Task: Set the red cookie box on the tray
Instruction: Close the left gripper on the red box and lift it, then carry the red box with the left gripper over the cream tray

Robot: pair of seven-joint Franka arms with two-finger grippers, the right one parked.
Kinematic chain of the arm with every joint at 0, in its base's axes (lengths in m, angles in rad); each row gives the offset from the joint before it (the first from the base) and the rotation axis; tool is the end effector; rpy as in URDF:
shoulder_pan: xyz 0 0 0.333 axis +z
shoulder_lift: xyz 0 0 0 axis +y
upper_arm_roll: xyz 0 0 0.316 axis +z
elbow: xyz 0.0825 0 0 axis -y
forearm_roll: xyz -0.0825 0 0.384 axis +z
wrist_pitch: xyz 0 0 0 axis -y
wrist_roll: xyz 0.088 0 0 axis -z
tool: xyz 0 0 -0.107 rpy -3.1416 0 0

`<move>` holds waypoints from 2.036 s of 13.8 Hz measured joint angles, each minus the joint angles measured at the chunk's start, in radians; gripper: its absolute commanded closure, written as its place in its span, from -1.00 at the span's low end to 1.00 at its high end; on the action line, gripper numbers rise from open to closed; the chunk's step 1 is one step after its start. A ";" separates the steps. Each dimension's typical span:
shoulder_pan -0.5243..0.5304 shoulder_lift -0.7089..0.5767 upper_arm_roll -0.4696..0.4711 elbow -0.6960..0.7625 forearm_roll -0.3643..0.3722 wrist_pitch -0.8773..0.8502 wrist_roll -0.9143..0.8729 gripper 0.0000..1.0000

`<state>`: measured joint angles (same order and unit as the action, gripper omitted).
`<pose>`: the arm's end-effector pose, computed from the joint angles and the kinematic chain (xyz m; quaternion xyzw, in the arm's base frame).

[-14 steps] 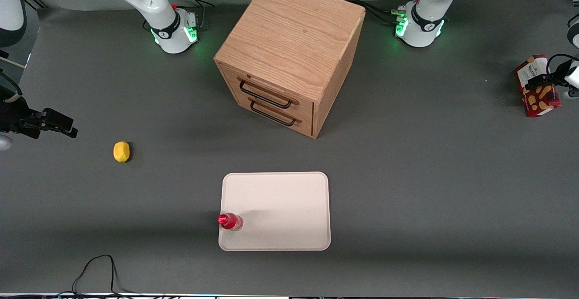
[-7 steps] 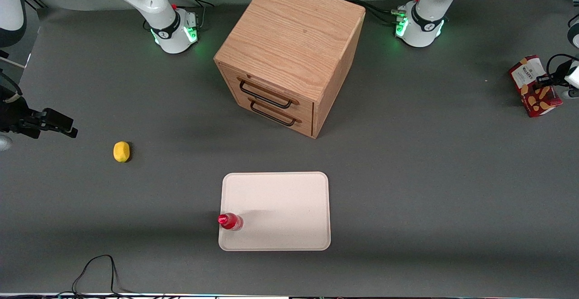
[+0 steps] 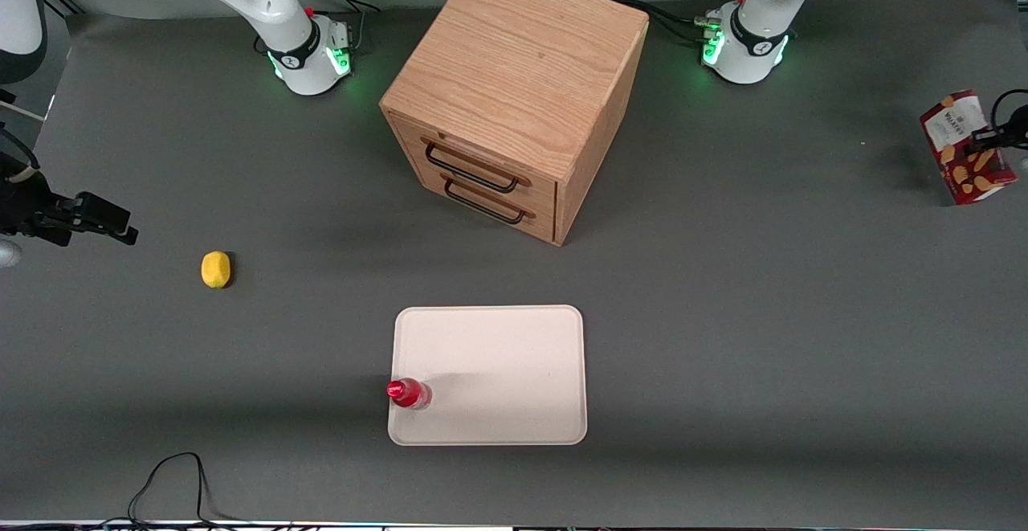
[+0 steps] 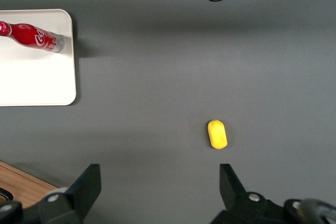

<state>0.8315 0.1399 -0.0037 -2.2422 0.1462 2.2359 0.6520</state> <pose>0.3497 0.3871 0.2943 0.9952 0.0384 -0.0900 0.0094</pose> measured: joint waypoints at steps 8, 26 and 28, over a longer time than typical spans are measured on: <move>-0.162 -0.160 -0.038 0.434 -0.003 -0.648 -0.026 1.00; -0.611 0.069 -0.230 0.884 -0.101 -0.893 -0.837 1.00; -0.679 0.101 -0.232 0.905 -0.106 -0.888 -0.934 1.00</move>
<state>0.1522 0.2405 -0.2358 -1.3368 0.0406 1.3474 -0.2822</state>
